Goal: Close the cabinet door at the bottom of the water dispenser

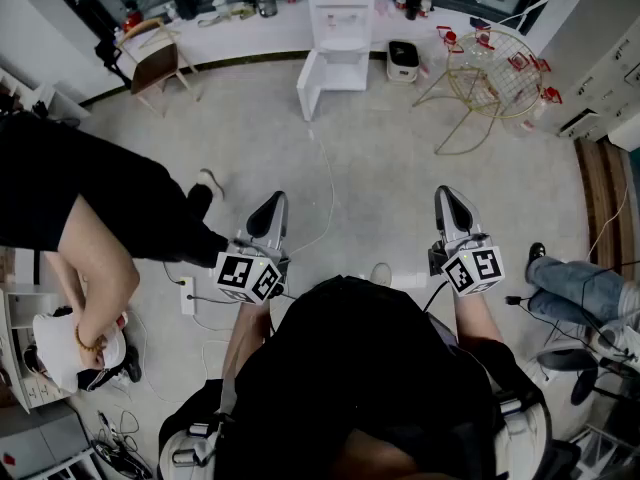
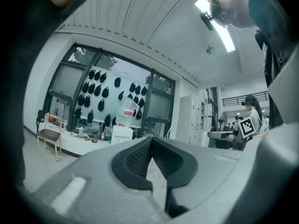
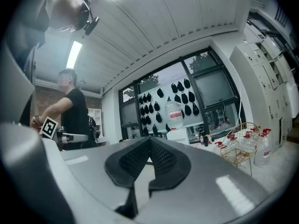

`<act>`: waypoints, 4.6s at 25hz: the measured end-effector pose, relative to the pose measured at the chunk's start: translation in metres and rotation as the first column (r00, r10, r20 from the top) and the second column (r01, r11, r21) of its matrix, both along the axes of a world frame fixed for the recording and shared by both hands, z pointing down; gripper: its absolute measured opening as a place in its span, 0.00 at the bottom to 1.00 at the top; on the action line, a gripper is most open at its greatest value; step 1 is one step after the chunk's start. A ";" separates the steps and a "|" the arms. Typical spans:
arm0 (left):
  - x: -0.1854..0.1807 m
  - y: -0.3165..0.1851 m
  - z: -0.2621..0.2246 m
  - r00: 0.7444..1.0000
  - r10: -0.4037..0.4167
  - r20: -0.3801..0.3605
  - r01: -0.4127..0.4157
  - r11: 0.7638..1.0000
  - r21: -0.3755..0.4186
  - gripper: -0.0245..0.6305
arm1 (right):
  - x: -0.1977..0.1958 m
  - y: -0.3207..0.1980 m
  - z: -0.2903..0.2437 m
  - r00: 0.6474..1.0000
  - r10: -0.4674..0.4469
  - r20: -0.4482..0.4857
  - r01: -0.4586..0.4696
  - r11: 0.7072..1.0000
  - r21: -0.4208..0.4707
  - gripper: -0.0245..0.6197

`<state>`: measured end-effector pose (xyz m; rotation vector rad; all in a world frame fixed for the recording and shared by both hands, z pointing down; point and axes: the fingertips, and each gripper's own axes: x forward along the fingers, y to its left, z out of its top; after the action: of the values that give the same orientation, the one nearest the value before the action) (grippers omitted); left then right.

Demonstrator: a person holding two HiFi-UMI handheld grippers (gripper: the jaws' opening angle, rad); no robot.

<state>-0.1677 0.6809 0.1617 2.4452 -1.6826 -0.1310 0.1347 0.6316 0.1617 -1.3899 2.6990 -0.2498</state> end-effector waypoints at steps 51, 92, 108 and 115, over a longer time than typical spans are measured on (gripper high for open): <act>0.147 -0.106 -0.003 0.990 -0.124 0.071 0.127 0.991 -0.032 0.80 | 0.127 -0.098 0.000 0.999 -0.040 -0.017 0.041 0.998 0.048 0.72; -0.013 -0.387 0.037 0.998 0.059 0.009 -0.059 0.997 -0.059 0.80 | -0.061 -0.352 0.019 0.993 0.016 -0.114 -0.018 1.000 -0.015 0.71; 0.000 -0.508 0.046 1.000 0.002 0.008 -0.001 0.994 -0.110 0.80 | -0.045 -0.512 0.029 0.995 -0.049 -0.089 0.048 0.999 -0.009 0.70; 0.013 -0.555 0.063 0.999 -0.040 0.031 0.043 0.990 -0.132 0.80 | -0.036 -0.567 0.047 0.990 -0.116 -0.075 0.113 0.993 -0.043 0.70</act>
<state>-0.1552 0.1260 0.2246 2.3268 -1.6964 0.0111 0.0987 0.0647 0.2090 -1.2822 2.8561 -0.2644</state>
